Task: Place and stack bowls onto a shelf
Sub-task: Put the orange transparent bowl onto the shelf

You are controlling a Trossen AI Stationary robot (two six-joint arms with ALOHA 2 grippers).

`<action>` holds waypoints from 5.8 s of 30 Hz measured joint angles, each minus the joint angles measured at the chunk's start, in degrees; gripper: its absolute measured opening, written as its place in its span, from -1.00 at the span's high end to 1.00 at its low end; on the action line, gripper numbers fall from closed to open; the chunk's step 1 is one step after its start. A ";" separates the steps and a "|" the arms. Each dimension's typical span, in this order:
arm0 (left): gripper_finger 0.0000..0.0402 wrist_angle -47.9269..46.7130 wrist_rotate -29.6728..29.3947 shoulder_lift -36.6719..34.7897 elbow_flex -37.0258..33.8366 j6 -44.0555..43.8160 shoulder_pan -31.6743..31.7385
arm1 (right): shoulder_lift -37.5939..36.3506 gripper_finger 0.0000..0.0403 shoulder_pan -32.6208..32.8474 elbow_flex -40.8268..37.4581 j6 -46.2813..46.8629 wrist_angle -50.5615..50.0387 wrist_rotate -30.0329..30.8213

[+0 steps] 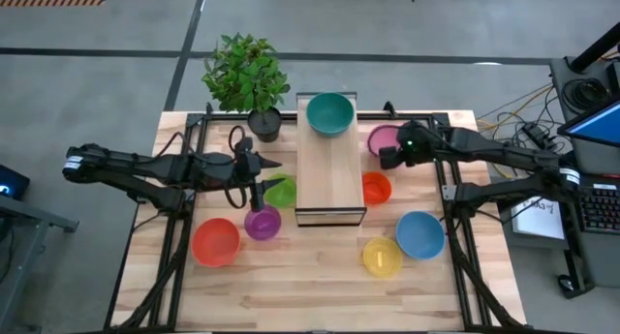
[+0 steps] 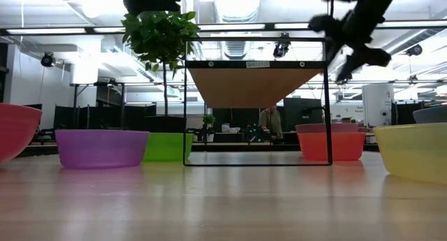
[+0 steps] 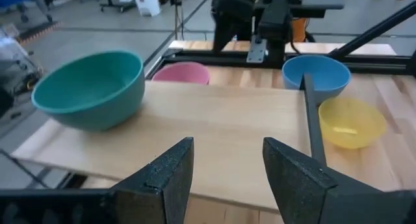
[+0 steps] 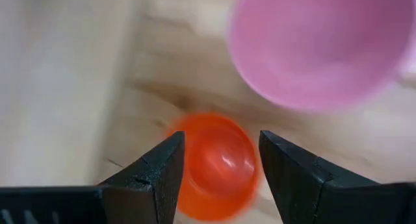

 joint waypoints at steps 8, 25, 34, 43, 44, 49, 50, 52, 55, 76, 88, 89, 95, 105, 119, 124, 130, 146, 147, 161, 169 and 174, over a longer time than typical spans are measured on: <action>0.17 12.32 -0.21 -0.10 -6.21 -4.80 -1.18 | 4.23 0.07 -0.70 -0.04 -2.10 -6.32 1.48; 0.28 22.45 -0.37 -6.01 -15.59 -6.04 -5.27 | 5.20 0.07 -1.62 0.92 -8.17 -8.06 2.52; 0.28 22.28 -2.98 -5.94 -17.00 -3.61 -5.06 | 4.73 0.07 -1.32 0.92 -2.78 -8.68 -14.08; 0.28 18.49 -3.01 -7.60 -13.96 0.72 -5.07 | 4.88 0.07 -0.43 0.91 0.50 -8.20 -11.84; 0.28 16.06 -3.00 -7.92 -12.66 1.10 -5.07 | 5.05 0.07 -0.42 0.83 0.75 -8.15 -11.18; 0.28 0.53 -2.93 -8.97 -7.76 -2.93 -5.78 | 5.65 0.07 0.74 0.68 3.65 -7.85 -10.20; 0.28 -1.27 -2.95 -9.19 -7.66 -4.00 -6.07 | 5.65 0.07 1.36 0.68 4.64 -7.56 -9.58; 0.28 -2.48 -2.93 -9.67 -7.94 -4.67 -6.58 | 5.58 0.07 2.72 0.68 6.04 -6.37 -7.96; 0.28 -2.56 -3.30 -10.85 -8.31 -4.71 -6.78 | 5.65 0.07 4.56 0.62 7.32 -6.35 -5.87; 0.28 -2.49 -3.39 -12.98 -8.86 -5.71 -6.75 | 13.69 0.07 7.56 -6.13 6.02 -0.75 0.65; 0.28 -2.36 -3.39 -12.76 -8.88 -5.72 -6.75 | 14.38 0.08 7.52 -12.06 5.75 8.35 3.60; 0.28 -2.26 -3.39 -12.76 -8.88 -5.72 -6.75 | 14.34 0.10 7.52 -12.65 5.77 9.35 3.60; 0.28 -2.14 -3.39 -12.76 -8.88 -5.72 -6.75 | 14.37 0.41 7.52 -15.76 5.77 15.73 3.57; 0.28 -2.05 -3.39 -12.76 -8.88 -5.72 -6.75 | 14.21 0.94 7.54 -15.92 6.23 17.14 3.42; 0.28 -2.01 -3.39 -12.76 -8.88 -5.72 -6.75 | 11.10 0.96 7.19 -0.97 1.79 -1.32 1.61; 0.28 -1.96 -3.39 -12.76 -8.90 -5.72 -6.75 | 10.79 0.96 7.15 8.72 -0.14 -10.39 3.15; 0.28 -1.88 -3.39 -12.76 -8.90 -5.72 -6.75 | 10.94 0.96 7.15 19.47 -1.22 -18.72 10.13; 0.28 -1.61 -3.39 -12.76 -8.90 -5.72 -6.75 | 15.00 0.96 7.19 22.79 -9.94 -3.49 10.45; 0.28 -1.59 -3.39 -12.76 -8.90 -5.72 -6.74 | 15.94 0.96 7.19 22.28 -10.56 -1.84 10.15; 0.28 -1.59 -3.39 -12.76 -8.90 -5.72 -6.75 | 28.21 0.95 7.32 21.86 -16.59 12.00 -1.05; 0.28 -1.57 -3.39 -12.76 -8.99 -5.72 -6.75 | 27.08 0.79 7.32 21.60 -17.92 10.44 1.83; 0.28 -1.57 -3.41 -12.76 -9.21 -5.72 -6.75 | 25.90 0.57 7.32 21.60 -18.26 10.92 1.99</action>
